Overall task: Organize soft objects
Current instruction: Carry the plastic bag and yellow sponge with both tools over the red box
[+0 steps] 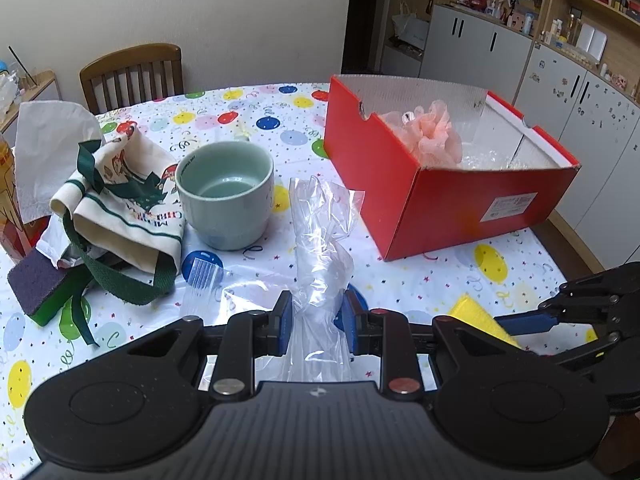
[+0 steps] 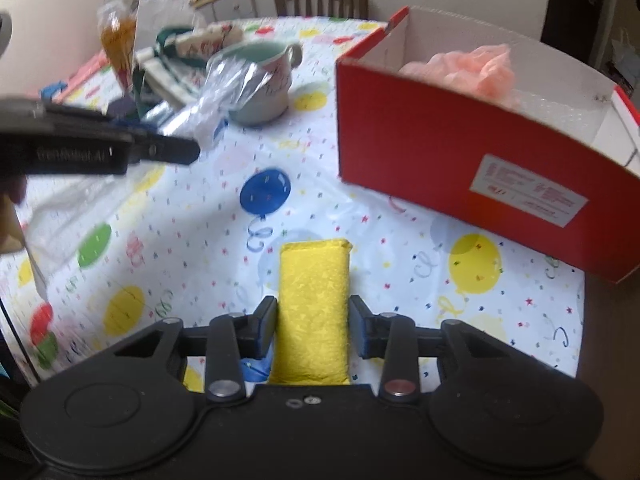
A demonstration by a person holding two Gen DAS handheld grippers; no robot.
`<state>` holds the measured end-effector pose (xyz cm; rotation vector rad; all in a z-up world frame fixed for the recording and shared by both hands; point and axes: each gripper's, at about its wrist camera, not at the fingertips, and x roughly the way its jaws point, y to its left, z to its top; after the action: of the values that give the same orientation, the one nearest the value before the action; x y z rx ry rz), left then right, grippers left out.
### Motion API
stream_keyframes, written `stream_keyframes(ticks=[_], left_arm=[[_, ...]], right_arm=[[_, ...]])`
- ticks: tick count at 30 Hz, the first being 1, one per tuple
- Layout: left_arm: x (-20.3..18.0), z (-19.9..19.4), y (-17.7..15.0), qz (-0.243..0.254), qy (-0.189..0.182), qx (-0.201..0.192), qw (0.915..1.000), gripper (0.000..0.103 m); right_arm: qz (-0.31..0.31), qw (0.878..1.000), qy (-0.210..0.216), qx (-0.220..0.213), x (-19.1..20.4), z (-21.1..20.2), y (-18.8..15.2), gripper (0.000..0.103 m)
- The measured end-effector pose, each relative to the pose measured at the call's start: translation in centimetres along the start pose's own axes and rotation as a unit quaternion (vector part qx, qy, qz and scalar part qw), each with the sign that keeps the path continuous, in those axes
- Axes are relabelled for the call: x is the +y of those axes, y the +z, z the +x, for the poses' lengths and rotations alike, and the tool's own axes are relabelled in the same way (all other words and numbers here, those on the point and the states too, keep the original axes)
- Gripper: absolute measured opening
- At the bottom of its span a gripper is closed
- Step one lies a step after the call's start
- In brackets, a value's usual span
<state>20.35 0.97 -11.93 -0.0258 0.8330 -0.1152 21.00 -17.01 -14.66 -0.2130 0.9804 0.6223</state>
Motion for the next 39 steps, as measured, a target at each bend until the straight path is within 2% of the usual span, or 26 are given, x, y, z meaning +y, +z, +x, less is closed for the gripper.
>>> stream_keyframes(ticks=[11, 19, 28, 39], left_arm=[[-2.2, -2.3, 4.1, 0.006, -0.03, -0.037, 0.9988, 0.025], [-4.8, -2.7, 9.1, 0.021, -0.054, -0.071, 0.9958, 0.025], [-8.0, -0.5, 14.4, 0.05, -0.058, -0.095, 0.9925, 0.025], [-11.3, 4.7, 18.3, 0.063, -0.054, -0.077, 0.9936, 0.025]], right_arm=[[0.04, 0.995, -0.006, -0.09, -3.1, -6.5, 4.0, 0.037], [0.065, 0.988, -0.041, -0.135, -7.2, -9.3, 7.2, 0.037], [0.077, 0.981, -0.09, -0.154, -11.1, -9.2, 9.0, 0.037], [0.097, 0.978, -0.128, -0.131, -16.0, -6.7, 10.0, 0.037]])
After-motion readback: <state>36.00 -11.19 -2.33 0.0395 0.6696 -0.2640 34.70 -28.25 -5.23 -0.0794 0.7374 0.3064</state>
